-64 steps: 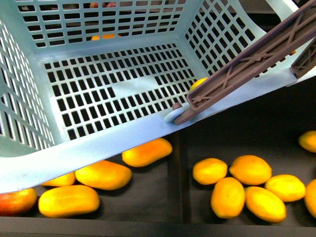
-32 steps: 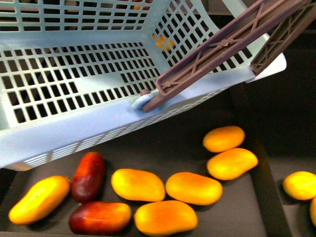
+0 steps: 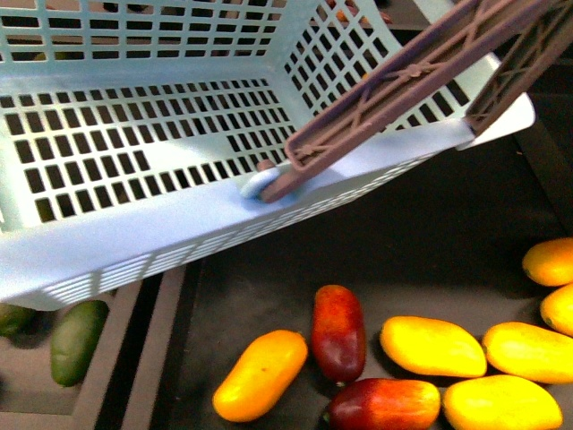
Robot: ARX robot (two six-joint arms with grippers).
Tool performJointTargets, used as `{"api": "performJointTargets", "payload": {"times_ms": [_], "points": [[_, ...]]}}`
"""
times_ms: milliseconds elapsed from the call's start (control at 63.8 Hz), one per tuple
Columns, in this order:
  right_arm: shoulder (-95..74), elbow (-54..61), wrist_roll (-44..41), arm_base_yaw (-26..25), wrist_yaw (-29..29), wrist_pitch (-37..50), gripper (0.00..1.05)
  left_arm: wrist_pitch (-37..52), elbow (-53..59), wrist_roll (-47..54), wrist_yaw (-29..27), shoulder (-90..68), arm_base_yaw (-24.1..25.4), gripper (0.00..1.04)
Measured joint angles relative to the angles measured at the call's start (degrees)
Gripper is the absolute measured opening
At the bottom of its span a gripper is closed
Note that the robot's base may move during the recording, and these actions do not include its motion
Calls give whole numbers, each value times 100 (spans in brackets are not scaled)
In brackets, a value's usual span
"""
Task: Pick lemon and mango into basket
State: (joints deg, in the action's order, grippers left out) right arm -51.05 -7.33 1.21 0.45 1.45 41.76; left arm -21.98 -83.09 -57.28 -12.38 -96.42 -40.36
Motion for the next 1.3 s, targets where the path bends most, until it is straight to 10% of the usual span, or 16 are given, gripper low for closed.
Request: {"api": "performJointTargets", "payload": {"times_ms": [110, 235, 846, 1301], "points": [[-92, -1001, 1362, 153, 1217, -2841, 96, 0, 0, 55, 44, 0, -15, 5], [-520, -1427, 2400, 17, 1307, -4347, 96, 0, 0, 0, 192, 0, -76, 5], [-6039, -3268, 3676, -461, 988, -3711, 96, 0, 0, -22, 149, 0, -105, 5], [-6817, -3322, 4317, -715, 931, -3370, 96, 0, 0, -42, 212, 0, -111, 5]]}}
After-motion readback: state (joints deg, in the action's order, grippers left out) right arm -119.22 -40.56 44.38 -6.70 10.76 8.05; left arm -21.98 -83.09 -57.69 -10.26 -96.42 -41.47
